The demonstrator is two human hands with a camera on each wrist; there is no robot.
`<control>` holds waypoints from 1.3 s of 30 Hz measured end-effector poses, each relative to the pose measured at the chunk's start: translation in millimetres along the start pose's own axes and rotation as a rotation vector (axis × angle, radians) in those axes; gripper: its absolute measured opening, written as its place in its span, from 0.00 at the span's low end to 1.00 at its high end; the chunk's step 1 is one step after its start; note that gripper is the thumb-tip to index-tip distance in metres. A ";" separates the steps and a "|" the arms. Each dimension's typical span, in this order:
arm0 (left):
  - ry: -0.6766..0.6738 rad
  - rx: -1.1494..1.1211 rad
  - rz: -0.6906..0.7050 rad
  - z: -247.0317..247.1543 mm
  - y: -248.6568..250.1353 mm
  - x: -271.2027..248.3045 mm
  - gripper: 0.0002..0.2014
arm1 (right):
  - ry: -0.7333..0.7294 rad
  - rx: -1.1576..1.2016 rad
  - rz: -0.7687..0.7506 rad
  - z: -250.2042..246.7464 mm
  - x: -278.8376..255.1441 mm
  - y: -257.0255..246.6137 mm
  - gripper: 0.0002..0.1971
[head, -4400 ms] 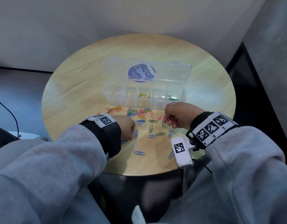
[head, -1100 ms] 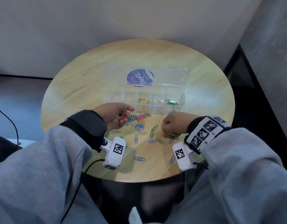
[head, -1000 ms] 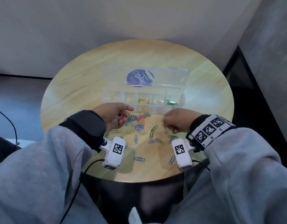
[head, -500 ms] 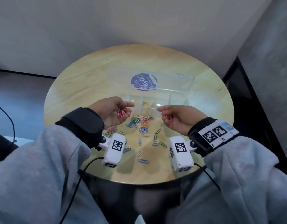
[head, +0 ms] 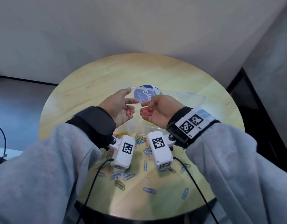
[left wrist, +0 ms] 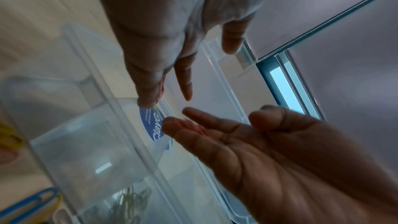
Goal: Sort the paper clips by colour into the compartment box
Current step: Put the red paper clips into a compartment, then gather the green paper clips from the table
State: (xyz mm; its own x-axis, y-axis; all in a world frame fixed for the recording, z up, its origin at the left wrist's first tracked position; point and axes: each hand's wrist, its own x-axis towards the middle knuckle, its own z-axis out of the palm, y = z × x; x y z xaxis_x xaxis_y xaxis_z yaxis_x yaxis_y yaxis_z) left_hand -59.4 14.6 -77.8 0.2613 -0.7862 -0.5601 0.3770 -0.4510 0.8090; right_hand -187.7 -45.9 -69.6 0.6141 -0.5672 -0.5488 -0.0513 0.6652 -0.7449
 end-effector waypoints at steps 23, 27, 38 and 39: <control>-0.081 1.646 0.255 70.6 -86.1 -39.5 0.24 | 0.269 -1.408 0.030 -106.2 -88.6 51.3 0.10; -0.100 1.830 0.262 84.4 -91.5 -26.5 0.26 | 0.235 -1.534 0.101 -109.5 -83.1 59.4 0.09; -0.172 1.892 0.304 88.4 -96.1 -12.3 0.24 | 0.155 -1.732 0.102 -107.9 -67.2 69.9 0.06; -0.172 1.881 0.313 89.2 -97.2 -11.7 0.23 | 0.146 -1.748 0.116 -107.9 -65.2 70.8 0.08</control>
State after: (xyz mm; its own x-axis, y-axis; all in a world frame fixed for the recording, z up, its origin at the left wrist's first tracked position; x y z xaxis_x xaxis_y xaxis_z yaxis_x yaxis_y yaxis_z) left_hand -178.4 30.0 -133.9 -0.0034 -0.8922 -0.4517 -0.9985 -0.0214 0.0497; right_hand -316.3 -14.3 -127.5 0.4820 -0.6592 -0.5771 -0.8551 -0.4974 -0.1461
